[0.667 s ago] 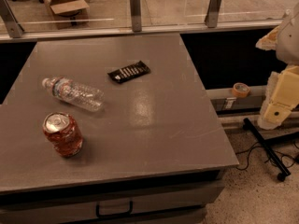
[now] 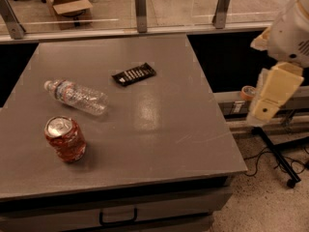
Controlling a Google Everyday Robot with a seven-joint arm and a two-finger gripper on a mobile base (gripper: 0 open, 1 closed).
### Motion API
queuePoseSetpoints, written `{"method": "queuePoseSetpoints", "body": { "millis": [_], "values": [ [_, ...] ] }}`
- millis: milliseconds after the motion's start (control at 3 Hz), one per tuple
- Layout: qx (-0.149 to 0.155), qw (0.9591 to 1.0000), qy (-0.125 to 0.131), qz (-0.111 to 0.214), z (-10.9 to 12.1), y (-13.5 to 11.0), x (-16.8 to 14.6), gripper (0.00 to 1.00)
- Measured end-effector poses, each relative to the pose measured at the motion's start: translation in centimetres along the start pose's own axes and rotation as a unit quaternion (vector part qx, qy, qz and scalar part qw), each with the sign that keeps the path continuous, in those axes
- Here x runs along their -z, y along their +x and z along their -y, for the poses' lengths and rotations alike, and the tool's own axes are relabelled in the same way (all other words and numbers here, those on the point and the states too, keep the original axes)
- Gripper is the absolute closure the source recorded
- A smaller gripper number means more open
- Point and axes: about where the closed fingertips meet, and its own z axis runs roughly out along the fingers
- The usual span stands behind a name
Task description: Place water bottle upright
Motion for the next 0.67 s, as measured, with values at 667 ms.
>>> {"method": "queuePoseSetpoints", "body": {
  "millis": [667],
  "values": [
    [-0.015,0.9968,-0.068,0.039,0.3,-12.4,-5.5,0.0]
  ]
}}
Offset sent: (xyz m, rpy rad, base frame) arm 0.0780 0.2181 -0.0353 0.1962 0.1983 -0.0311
